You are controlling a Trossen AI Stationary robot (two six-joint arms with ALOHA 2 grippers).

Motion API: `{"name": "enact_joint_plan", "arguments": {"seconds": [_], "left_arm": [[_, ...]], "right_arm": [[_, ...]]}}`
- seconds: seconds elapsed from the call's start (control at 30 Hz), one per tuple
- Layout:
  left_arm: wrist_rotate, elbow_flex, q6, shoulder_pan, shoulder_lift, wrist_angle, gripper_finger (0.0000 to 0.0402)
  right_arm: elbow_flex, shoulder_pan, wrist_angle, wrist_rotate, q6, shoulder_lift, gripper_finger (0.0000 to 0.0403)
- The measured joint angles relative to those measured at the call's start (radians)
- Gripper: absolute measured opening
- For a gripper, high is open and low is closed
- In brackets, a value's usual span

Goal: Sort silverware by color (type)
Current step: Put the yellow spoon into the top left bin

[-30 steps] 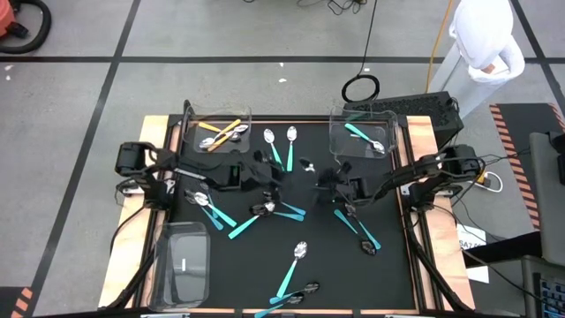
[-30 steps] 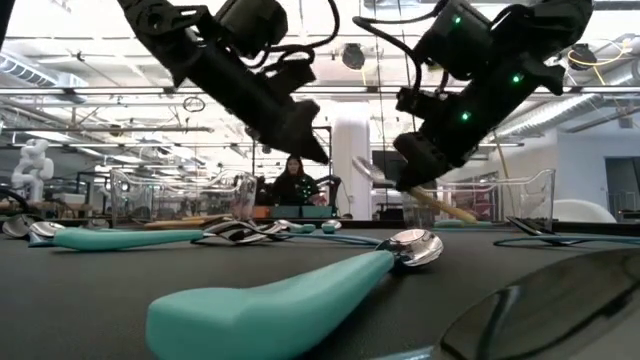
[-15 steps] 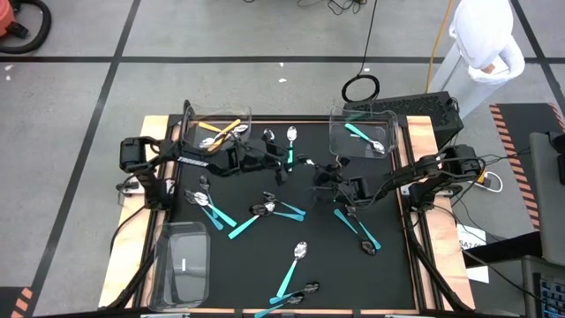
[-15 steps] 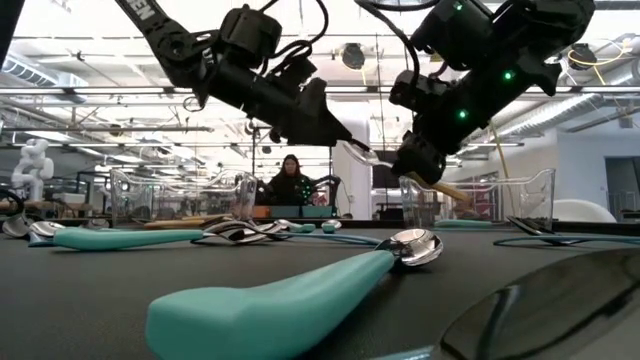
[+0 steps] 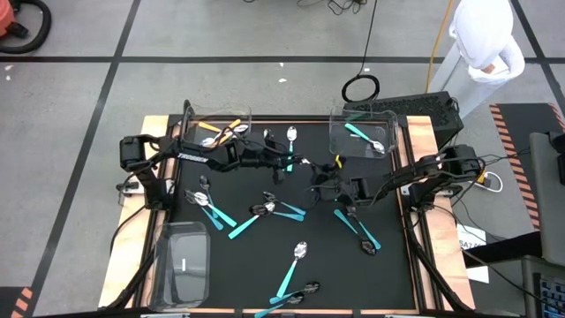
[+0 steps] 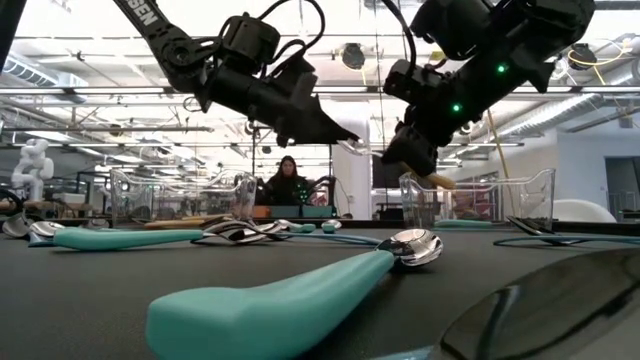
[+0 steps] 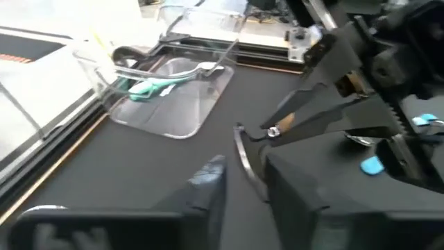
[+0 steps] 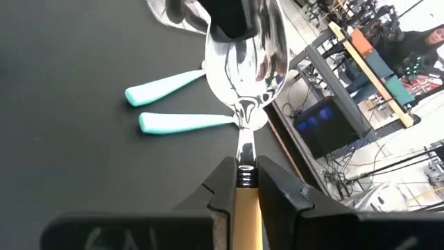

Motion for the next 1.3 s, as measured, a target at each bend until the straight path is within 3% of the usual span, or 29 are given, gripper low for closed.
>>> {"name": "enact_joint_plan", "arguments": {"seconds": [0.13, 0.23, 0.4, 0.67, 0.93, 1.1, 1.3], "left_arm": [[0.012, 0.0, 0.0, 0.003, 0.0, -0.009, 0.0015], [-0.026, 0.0, 0.021, 0.006, -0.004, -0.039, 0.0011], [-0.233, -0.001, 0.063, 0.02, -0.074, -0.252, 0.0005], [-0.435, -0.001, 0.114, 0.027, -0.399, -0.609, 0.0005], [-0.654, -0.025, 0.066, 0.081, -0.73, -0.913, 0.0005], [-0.682, -0.121, -0.025, 0.186, -0.817, -0.925, 0.0005], [-0.649, -0.211, -0.106, 0.316, -0.822, -0.921, 0.0005]], "right_arm": [[0.0, 0.003, 0.046, -0.016, -0.043, 0.0, 0.004], [-0.002, 0.002, 0.076, -0.021, -0.04, 0.001, 0.0051], [0.003, 0.023, 0.08, 0.076, 0.065, -0.029, 0.0091], [0.002, 0.051, 0.056, 0.152, 0.14, -0.117, 0.015], [0.001, -0.001, 0.025, 0.151, 0.181, -0.113, 0.0159], [0.001, -0.028, -0.007, 0.151, 0.232, -0.112, 0.0159], [0.001, -0.035, -0.038, 0.125, 0.248, -0.112, 0.0159]]}}
